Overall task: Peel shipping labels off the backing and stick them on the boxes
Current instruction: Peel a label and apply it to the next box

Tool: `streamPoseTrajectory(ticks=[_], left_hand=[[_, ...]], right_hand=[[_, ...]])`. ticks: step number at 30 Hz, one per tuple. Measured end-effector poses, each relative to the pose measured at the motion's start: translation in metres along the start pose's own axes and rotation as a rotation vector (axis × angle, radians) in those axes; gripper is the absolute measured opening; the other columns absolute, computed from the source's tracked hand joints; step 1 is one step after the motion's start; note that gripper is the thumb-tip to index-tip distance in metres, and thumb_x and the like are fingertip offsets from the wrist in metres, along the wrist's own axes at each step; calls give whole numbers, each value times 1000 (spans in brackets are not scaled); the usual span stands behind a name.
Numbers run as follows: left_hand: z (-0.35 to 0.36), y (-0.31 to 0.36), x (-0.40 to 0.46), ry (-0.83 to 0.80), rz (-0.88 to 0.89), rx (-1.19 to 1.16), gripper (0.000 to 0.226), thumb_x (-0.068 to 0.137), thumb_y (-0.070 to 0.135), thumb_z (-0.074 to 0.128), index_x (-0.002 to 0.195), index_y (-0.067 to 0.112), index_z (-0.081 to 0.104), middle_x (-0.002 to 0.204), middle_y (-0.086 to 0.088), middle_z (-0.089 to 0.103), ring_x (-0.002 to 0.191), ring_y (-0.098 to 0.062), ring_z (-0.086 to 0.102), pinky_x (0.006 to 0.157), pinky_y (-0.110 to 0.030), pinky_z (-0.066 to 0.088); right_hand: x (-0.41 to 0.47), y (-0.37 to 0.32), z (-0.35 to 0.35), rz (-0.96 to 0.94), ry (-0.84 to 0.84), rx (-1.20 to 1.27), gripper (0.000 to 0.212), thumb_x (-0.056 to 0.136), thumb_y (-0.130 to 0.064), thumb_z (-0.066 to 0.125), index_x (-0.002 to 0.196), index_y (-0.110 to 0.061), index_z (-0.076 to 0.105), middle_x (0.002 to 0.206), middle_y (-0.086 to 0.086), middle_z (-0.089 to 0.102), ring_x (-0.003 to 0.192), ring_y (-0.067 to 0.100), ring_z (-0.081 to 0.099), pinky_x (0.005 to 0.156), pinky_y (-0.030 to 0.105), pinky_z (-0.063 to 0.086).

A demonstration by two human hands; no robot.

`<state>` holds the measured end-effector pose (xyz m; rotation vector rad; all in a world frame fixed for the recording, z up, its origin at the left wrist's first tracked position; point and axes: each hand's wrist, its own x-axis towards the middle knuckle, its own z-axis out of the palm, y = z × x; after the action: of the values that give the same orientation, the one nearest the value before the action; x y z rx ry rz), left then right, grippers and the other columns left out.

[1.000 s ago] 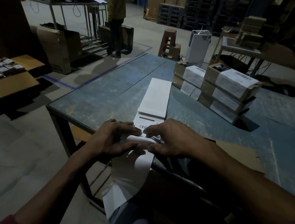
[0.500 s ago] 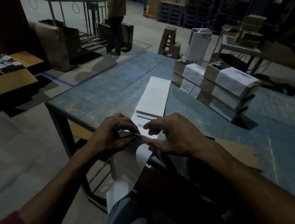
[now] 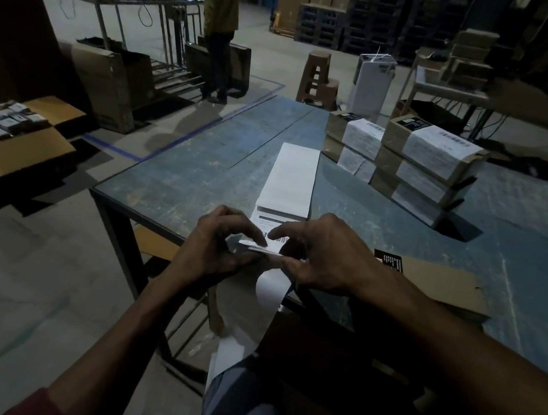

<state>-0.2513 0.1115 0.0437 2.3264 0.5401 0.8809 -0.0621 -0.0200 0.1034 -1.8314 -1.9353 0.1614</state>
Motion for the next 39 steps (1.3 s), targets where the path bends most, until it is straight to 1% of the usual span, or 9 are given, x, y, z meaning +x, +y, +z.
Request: streamPoseTrajectory(ticks=[4,6,10,14,17,20,25,33,39], left_hand=[[0,3,-11,121,-70,-23,72,61,41,97,125,30,68,118,11,69,109,-12,61,85,-24,49],[4,6,-19,242,-162,-159,67,60,39,98,119,27,69,108,8,72,101,-13,67,80,-30,56],[11,11,-32,400,-277,-307,38,60,35,97,87,21,75,79,3,75,75,-18,73,66,-37,61],[8,17,-25,314,-341,-380,20,70,24,95,77,17,77,74,-3,77,68,-24,75,61,-45,60],[4,21,-23,294,-338,-493,24,73,20,90,82,3,76,78,-10,78,75,-30,77,70,-42,62],[0,23,-24,224,-341,-541,18,77,8,88,88,0,76,87,-11,80,84,-29,78,78,-40,63],[0,27,-23,209,-297,-457,16,79,7,87,92,6,79,87,-4,80,84,-20,78,76,-31,63],[1,27,-23,175,-258,-427,16,81,7,85,92,17,81,89,-2,81,88,-21,79,82,-47,64],[2,22,-25,162,-279,-448,19,77,10,87,94,12,81,89,-2,81,87,-20,78,80,-42,64]], right_hand=[[0,5,-1,66,44,38,42,79,-23,85,121,-24,78,92,-4,82,76,4,76,79,33,65],[-1,7,-2,82,52,74,42,77,-18,84,118,-23,79,89,-5,82,73,2,75,77,32,65],[-3,8,-3,103,55,125,38,76,-15,86,113,-22,81,87,-7,82,72,-3,75,79,31,64],[-1,3,-6,120,6,191,42,74,-20,96,113,-21,81,91,-6,82,77,-4,75,85,29,64],[0,1,-10,129,-25,253,47,71,-29,97,114,-19,80,92,-6,82,79,-4,76,86,30,64],[4,-1,-13,112,-8,264,47,74,-41,93,113,-19,80,95,-7,82,82,-4,76,86,31,64],[17,-13,-9,54,49,310,43,79,-35,92,115,-14,79,98,-5,82,88,-4,76,88,26,63],[32,-17,0,83,-1,303,46,79,-23,93,121,-17,76,93,-7,82,88,-4,75,92,33,62],[35,-10,-1,222,-129,566,46,82,-12,89,125,-12,72,90,3,82,83,20,79,78,35,64]])
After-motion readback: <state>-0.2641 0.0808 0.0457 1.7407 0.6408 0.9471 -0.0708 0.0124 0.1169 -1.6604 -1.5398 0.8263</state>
